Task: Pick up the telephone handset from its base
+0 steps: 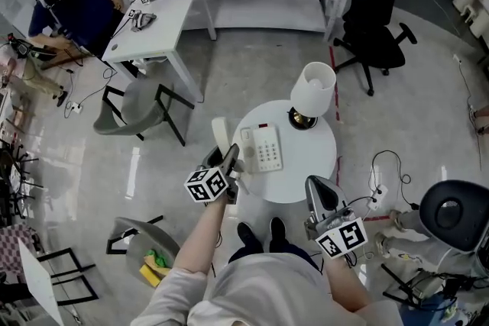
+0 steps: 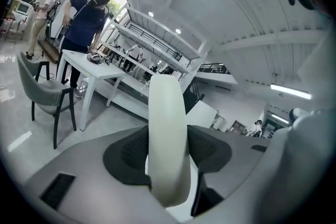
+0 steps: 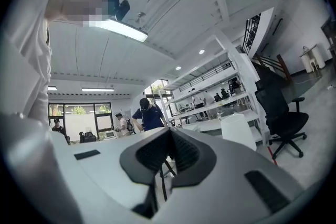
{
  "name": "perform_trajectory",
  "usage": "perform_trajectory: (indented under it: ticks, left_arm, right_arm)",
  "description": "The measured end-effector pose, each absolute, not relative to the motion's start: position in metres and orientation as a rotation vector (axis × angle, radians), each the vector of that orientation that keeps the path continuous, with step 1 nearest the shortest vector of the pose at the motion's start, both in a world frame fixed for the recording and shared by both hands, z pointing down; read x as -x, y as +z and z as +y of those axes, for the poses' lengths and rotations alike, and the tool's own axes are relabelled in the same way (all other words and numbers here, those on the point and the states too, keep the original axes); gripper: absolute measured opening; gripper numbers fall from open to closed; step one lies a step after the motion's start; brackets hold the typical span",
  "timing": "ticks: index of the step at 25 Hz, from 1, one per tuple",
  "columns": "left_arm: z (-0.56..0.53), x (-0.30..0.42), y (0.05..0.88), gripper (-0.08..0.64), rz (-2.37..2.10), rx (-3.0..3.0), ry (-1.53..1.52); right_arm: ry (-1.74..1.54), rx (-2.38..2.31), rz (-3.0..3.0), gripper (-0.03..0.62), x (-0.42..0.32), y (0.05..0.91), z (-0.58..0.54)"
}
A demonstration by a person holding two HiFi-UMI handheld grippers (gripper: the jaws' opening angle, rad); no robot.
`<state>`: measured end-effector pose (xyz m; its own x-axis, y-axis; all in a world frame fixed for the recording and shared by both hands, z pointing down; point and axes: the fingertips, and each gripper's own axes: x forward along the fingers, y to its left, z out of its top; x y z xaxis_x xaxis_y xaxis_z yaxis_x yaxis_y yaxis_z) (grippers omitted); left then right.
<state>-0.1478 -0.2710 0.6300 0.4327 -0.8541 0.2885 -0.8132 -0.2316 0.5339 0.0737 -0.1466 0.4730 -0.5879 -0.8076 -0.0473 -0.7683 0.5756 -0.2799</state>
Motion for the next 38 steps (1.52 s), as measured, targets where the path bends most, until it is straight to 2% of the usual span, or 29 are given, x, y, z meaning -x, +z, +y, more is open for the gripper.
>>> perform_trajectory:
  ticks: [18,38]
  left_arm:
    - [-0.232,0.168,0.480,0.224,-1.223,-2.370,-0.531]
    - [-0.203,0.184,0.421,0.222,-1.187,-2.440,-0.696]
  right_arm:
    - [-0.253,1.351,2.605,0.006,-0.073,0.452,-0.141]
    - [-0.198,1.383,2.599,0.006,-0.065,0.433,-0.152]
